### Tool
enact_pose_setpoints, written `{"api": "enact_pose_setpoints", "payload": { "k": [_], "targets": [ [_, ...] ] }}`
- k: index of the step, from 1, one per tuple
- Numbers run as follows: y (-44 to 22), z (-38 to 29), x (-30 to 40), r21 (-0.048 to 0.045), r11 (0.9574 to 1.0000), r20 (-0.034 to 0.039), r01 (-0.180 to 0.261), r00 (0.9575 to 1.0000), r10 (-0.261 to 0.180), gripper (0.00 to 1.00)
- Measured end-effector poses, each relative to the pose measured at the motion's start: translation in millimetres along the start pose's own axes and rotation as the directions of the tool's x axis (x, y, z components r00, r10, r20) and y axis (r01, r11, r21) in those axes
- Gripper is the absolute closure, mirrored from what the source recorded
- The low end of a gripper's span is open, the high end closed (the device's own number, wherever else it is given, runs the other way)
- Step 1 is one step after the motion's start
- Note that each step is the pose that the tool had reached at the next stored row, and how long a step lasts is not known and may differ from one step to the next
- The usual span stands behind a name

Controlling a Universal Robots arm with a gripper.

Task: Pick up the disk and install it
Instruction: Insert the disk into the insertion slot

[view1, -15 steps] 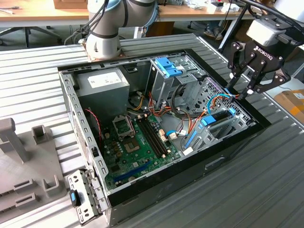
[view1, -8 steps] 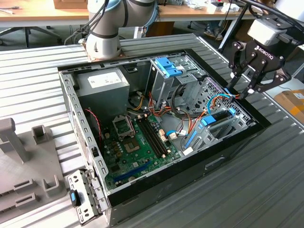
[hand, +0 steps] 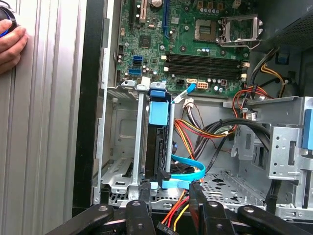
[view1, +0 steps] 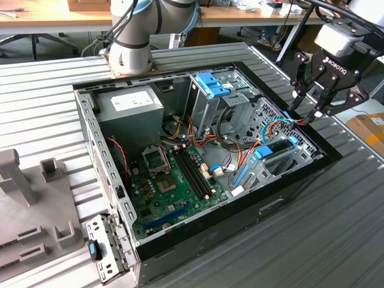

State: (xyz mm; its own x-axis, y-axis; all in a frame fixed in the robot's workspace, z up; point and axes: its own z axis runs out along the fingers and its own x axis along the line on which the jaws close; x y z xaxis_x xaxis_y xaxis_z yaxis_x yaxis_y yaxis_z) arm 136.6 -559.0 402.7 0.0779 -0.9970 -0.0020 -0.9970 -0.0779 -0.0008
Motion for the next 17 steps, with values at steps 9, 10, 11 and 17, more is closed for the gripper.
{"api": "enact_pose_setpoints", "payload": {
  "k": [9,10,11,17],
  "targets": [
    [-2.2,0.0,-1.0,0.0,1.0,0.0,0.0,1.0,0.0,0.56],
    [-2.2,0.0,-1.1,0.0,1.0,0.0,0.0,1.0,0.0,0.56],
    [-2.3,0.0,-1.1,0.0,1.0,0.0,0.0,1.0,0.0,0.56],
    [-2.8,0.0,-1.5,0.0,1.0,0.0001,0.0,1.0,0.0,0.56]
  ]
}}
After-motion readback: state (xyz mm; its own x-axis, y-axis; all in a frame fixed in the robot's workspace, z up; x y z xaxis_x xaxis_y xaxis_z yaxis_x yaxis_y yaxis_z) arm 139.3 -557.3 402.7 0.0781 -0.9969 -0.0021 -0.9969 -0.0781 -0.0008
